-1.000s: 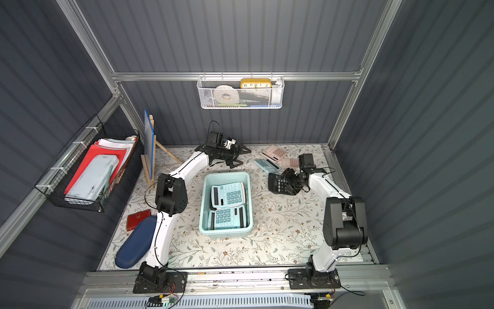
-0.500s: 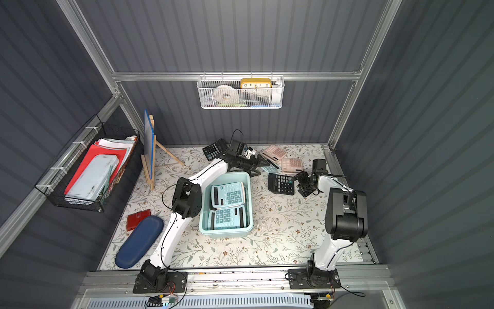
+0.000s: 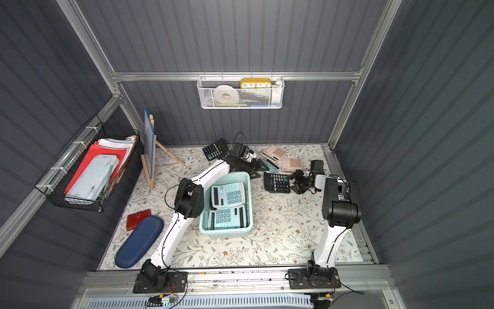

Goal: Put the calculator in the storage box
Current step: Pick up the calculator at the center of the board.

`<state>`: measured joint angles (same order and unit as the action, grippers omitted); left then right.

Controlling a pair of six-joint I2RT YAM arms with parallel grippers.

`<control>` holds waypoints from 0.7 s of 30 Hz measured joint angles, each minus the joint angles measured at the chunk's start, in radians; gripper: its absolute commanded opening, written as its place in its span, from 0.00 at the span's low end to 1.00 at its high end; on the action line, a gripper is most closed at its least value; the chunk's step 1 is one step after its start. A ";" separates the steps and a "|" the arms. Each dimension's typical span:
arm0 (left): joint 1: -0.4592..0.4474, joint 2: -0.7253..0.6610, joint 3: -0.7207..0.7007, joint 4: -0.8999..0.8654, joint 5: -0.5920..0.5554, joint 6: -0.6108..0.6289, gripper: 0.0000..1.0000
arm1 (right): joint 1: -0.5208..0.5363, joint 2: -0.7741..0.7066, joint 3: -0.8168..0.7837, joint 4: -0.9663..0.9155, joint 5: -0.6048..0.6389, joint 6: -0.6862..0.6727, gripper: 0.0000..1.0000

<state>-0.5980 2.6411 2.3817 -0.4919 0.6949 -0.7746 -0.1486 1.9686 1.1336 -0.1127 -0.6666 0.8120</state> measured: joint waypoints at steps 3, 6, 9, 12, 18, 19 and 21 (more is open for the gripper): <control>0.000 0.006 0.003 -0.002 -0.010 0.006 0.64 | 0.015 0.004 0.000 0.007 -0.011 -0.010 0.60; -0.002 0.014 0.002 -0.005 -0.010 0.006 0.63 | 0.019 0.006 0.000 0.005 -0.019 -0.009 0.58; -0.005 0.021 0.001 -0.007 -0.011 0.006 0.57 | 0.029 0.008 0.000 0.000 -0.023 -0.008 0.55; -0.005 0.023 0.000 -0.010 -0.012 0.009 0.45 | 0.039 0.008 0.000 -0.003 -0.026 -0.005 0.53; -0.005 0.023 0.000 -0.026 -0.018 0.016 0.20 | 0.049 0.007 -0.003 -0.003 -0.031 0.014 0.52; -0.005 0.023 0.000 -0.031 -0.019 0.017 0.18 | 0.051 0.006 -0.003 -0.008 -0.034 0.014 0.51; -0.005 0.023 0.003 -0.039 -0.026 0.017 0.15 | 0.053 0.002 -0.005 -0.016 -0.039 0.014 0.52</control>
<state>-0.6025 2.6640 2.3848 -0.5304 0.6689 -0.7574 -0.0959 1.9709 1.1286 -0.1284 -0.7059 0.8265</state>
